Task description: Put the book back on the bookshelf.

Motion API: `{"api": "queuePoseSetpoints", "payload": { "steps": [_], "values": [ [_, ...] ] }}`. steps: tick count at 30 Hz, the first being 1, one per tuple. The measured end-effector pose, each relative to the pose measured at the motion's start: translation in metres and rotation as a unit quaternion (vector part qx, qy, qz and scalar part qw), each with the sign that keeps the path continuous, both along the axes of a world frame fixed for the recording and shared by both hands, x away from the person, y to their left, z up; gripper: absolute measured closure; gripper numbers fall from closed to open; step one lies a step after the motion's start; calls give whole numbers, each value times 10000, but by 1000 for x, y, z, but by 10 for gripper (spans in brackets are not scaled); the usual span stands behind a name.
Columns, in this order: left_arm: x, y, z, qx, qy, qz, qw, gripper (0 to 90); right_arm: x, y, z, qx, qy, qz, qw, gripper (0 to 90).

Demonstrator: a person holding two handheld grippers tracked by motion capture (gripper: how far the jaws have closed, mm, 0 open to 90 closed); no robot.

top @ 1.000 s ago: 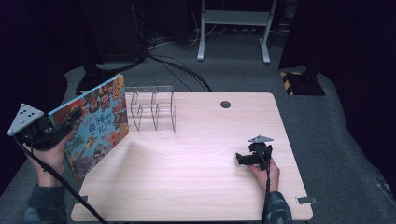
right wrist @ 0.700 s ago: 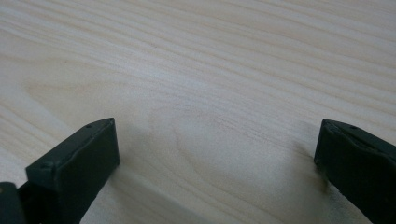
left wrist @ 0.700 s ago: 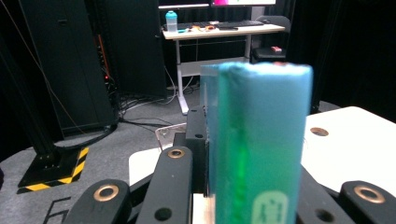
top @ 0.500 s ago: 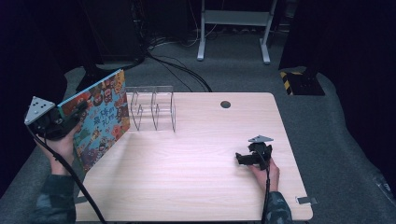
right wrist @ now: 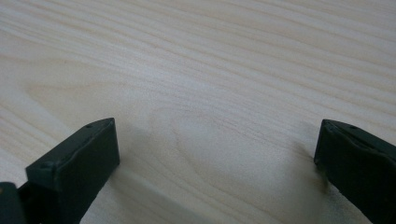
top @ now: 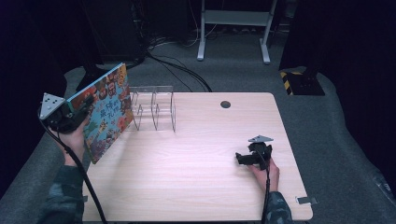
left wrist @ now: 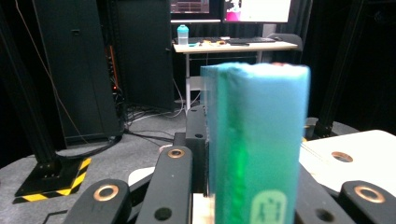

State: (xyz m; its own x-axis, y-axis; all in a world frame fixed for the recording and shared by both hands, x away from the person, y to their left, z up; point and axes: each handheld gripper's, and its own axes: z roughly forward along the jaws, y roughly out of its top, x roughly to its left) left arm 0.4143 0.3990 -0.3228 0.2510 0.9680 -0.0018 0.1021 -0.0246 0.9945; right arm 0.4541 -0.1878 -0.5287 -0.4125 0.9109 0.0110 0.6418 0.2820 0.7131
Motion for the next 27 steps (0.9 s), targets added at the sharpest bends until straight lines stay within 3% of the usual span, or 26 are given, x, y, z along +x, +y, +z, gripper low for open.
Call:
{"api": "queuePoseSetpoints", "payload": {
  "steps": [7,27],
  "values": [
    [10,1,-17,-286,-103,115,9995,804,0,0,0,0,0,0,10000,0],
    [18,2,-45,-390,-434,205,9981,804,0,0,0,0,-2,4,10000,0]
  ]
}}
